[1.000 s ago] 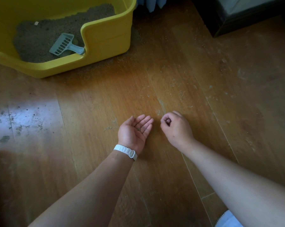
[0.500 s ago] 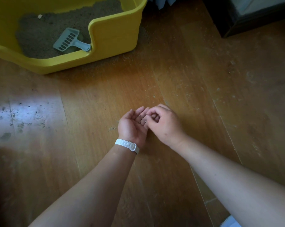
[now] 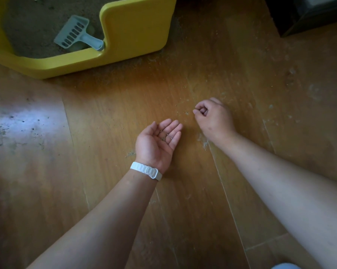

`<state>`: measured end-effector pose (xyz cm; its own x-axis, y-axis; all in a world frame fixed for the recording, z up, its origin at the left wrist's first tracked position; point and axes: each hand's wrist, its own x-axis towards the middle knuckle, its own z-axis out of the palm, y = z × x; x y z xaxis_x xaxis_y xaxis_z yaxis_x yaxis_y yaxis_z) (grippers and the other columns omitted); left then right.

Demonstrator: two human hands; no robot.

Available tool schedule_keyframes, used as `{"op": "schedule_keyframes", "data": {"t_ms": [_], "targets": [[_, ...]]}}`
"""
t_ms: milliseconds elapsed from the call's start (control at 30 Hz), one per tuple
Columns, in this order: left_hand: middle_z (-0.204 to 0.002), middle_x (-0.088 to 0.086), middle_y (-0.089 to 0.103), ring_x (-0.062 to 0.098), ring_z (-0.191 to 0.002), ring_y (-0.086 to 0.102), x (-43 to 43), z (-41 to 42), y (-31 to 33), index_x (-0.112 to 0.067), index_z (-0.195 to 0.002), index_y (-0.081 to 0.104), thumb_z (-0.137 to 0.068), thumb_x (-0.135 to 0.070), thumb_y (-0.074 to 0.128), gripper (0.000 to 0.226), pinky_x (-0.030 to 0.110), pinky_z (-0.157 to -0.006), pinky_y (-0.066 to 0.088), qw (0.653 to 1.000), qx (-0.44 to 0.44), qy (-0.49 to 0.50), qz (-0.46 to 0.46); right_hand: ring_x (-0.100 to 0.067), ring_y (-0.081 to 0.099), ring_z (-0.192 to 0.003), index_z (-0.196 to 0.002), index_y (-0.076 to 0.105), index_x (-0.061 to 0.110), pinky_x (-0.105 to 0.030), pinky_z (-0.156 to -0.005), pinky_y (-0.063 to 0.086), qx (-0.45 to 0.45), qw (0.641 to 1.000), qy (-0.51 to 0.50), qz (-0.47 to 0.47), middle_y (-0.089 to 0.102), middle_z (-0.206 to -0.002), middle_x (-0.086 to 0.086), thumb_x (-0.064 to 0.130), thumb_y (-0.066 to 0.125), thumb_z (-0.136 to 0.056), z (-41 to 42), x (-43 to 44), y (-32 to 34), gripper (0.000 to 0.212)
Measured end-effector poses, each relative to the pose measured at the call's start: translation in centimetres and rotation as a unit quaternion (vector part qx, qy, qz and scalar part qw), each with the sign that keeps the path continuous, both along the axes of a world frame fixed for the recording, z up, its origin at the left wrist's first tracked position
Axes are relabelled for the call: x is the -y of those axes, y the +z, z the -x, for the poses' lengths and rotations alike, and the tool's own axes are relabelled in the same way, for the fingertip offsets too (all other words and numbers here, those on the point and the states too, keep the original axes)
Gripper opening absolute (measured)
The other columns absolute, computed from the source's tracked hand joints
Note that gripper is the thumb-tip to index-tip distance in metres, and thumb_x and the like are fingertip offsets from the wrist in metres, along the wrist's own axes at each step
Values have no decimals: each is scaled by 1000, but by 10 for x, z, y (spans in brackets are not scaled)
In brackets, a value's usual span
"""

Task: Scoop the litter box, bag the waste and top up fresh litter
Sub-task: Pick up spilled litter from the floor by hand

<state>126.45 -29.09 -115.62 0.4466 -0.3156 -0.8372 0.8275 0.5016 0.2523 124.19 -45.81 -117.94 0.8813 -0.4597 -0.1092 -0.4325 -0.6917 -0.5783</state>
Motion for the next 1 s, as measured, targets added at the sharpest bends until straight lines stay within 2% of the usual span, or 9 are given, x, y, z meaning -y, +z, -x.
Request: {"op": "schedule_keyframes", "data": {"t_ms": [133, 233, 467, 567, 667, 800, 933, 1000], "targets": [[-100, 21, 73, 30, -92, 72, 0, 0, -1, 2, -102, 64, -102, -25, 35, 39, 36, -89, 55, 1000, 0, 1, 6, -10, 50, -72, -89, 71, 11, -18, -65, 34, -5, 1000, 15, 10, 53, -86, 5, 16, 62, -90, 0, 4, -2, 10], [-102, 21, 73, 31, -96, 71, 0, 2, -1, 2, -103, 64, -102, -25, 35, 40, 37, -91, 54, 1000, 1, -2, 7, -12, 49, -75, -88, 69, 10, -22, -66, 35, -17, 999, 21, 20, 55, -88, 2, 15, 61, -91, -2, 4, -1, 11], [-98, 20, 73, 30, -91, 73, 1, 1, 5, 1, -99, 65, -102, -24, 36, 39, 36, -90, 55, 1000, 6, 1, 3, -14, 44, -81, -88, 61, 8, -22, -69, 30, -96, 993, 52, 40, 48, -98, 0, 9, 52, -95, -9, 3, 6, 11], [-101, 21, 73, 31, -93, 72, 0, 0, 6, 2, -101, 65, -102, -24, 36, 39, 36, -90, 55, 1000, 6, 9, -3, -17, 48, -82, -87, 58, 11, -24, -69, 33, -120, 991, 64, 18, 46, -99, 1, 5, 51, -92, -11, 0, 11, 11], [-101, 21, 73, 31, -93, 72, 1, -1, 4, 2, -102, 64, -102, -24, 36, 39, 36, -89, 55, 1000, 5, 20, -10, -15, 52, -81, -84, 58, 17, -29, -73, 43, -87, 989, 102, -56, 48, -94, 6, 12, 53, -93, -2, -16, 21, 12], [-76, 17, 70, 27, -71, 69, 5, -1, 8, 2, -93, 62, -102, -23, 35, 39, 35, -69, 59, 999, -1, 31, 9, -11, 53, -78, -81, 61, 15, -33, -76, 49, -17, 974, 165, -156, 54, -89, 6, 10, 60, -87, 19, -51, 31, 9], [-75, 17, 69, 29, -72, 66, 6, -2, 7, 0, -89, 63, -102, -25, 35, 40, 41, -79, 56, 999, -8, 28, 19, -12, 58, -77, -85, 67, 12, -27, -72, 49, 45, 972, 146, -181, 60, -93, 1, 5, 59, -83, 25, -64, 33, 11], [-79, 18, 72, 28, -73, 69, 5, -4, 6, 2, -93, 62, -102, -23, 35, 38, 39, -83, 55, 999, -4, 30, 21, -14, 59, -84, -94, 69, 11, -27, -76, 50, 93, 981, 97, -137, 60, -97, 0, 11, 56, -84, 26, -52, 33, 16]]}}
